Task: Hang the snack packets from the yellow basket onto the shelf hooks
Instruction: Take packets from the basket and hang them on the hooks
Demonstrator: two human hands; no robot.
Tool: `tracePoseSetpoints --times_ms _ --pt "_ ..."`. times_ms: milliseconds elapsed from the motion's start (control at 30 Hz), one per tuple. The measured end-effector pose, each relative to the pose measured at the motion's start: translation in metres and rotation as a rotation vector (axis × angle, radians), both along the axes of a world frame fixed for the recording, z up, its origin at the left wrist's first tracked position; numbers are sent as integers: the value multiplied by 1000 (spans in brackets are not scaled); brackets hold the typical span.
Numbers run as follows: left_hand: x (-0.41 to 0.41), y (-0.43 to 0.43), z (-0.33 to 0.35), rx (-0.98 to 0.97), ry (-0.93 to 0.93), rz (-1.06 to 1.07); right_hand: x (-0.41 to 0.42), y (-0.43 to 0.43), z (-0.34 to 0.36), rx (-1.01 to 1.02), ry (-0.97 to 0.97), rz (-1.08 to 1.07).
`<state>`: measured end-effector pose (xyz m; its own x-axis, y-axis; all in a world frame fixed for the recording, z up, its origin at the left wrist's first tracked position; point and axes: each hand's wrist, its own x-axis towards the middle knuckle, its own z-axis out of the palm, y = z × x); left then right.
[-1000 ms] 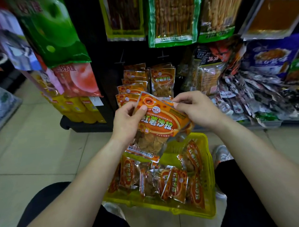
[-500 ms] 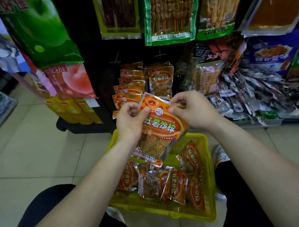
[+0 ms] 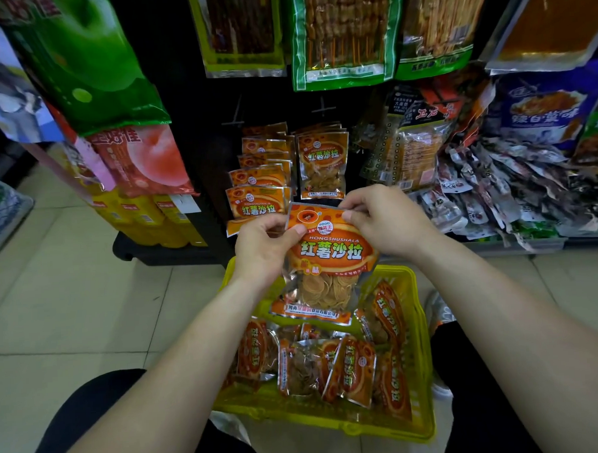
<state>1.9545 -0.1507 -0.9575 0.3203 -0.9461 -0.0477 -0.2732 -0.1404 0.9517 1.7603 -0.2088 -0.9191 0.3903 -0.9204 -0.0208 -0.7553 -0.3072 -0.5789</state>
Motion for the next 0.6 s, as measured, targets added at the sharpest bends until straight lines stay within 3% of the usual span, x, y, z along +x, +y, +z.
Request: tracePoseSetpoints --times_ms 133,600 --pt "6 -3 2 21 -29 -79 0 -3 -1 20 -2 -8" --pt "13 -14 -3 65 26 -34 8 -3 -2 15 37 63"
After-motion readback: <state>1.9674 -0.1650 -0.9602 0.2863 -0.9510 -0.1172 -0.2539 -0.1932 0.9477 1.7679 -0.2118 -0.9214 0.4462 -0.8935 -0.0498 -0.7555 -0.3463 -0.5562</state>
